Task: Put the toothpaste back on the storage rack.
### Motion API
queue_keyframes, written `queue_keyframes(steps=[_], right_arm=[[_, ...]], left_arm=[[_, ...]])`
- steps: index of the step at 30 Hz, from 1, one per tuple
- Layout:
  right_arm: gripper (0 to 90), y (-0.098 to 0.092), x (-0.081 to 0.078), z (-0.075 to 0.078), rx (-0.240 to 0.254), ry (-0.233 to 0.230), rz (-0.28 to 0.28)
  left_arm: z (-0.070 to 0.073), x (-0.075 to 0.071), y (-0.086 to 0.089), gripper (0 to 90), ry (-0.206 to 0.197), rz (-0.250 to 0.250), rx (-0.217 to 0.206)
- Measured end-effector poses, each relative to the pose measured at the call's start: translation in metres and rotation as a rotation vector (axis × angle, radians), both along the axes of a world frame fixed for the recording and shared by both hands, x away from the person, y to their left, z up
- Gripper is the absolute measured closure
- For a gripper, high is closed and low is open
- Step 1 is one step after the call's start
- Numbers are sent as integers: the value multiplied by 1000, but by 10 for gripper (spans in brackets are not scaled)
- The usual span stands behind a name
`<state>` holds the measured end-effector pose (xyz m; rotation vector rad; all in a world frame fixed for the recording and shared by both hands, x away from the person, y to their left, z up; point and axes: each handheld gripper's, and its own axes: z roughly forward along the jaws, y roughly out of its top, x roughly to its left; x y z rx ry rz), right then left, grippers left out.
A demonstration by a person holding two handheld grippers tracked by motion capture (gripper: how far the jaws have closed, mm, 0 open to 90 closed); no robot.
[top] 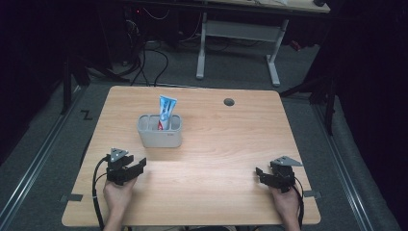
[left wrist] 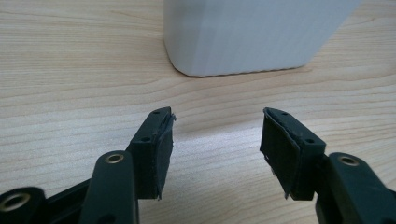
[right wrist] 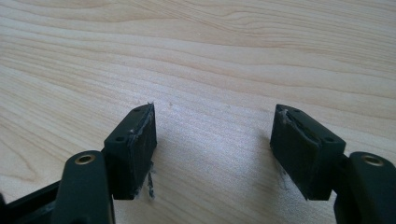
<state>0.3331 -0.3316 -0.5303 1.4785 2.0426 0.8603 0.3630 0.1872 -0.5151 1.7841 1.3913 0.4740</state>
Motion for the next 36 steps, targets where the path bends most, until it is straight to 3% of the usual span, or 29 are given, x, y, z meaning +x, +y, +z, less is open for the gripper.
queue_keyframes(steps=[23,36], right_arm=[[316,0,0,0,0,0,0],[316,0,0,0,0,0,0]], left_arm=[[-17,7,-14,423,2,-14,138],[-21,9,-16,416,2,-20,166]])
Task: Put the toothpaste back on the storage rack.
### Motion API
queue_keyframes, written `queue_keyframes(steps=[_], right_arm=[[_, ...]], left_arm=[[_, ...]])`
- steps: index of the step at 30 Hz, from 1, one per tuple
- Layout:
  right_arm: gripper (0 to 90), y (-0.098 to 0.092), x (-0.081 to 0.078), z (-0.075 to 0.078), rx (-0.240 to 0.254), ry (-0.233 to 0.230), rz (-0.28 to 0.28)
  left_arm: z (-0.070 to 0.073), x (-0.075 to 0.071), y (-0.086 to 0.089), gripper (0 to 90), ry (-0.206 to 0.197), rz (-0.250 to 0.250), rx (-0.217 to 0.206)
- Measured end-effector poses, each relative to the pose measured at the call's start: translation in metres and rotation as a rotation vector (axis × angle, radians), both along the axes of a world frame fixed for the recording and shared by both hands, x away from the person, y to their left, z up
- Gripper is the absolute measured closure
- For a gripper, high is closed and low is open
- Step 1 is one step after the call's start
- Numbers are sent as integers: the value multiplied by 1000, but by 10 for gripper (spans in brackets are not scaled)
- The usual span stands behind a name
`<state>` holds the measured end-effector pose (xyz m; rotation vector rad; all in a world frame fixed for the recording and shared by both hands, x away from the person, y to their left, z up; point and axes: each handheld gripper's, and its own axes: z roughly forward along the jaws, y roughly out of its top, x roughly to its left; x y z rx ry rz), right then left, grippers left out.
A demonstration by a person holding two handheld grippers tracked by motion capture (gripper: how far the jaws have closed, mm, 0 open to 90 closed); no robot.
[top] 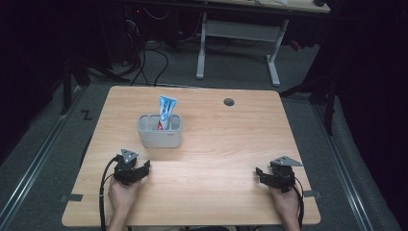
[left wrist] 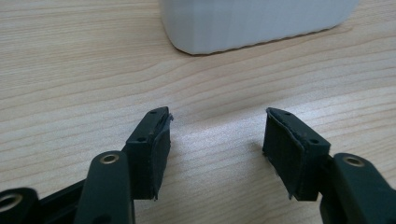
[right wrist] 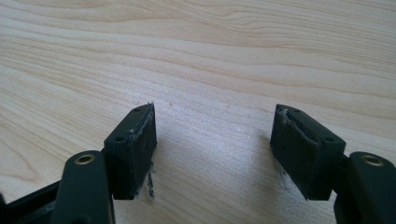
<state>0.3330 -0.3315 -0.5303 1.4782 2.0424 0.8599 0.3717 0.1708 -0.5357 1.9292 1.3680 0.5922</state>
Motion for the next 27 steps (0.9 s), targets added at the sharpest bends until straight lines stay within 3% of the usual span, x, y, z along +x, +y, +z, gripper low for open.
queue_keyframes(steps=[10,27], right_arm=[[316,0,0,0,0,0,0],[318,0,0,0,1,-1,-2]], left_arm=[[0,0,-3,361,1,-9,15],[0,0,-3,321,9,-21,3]])
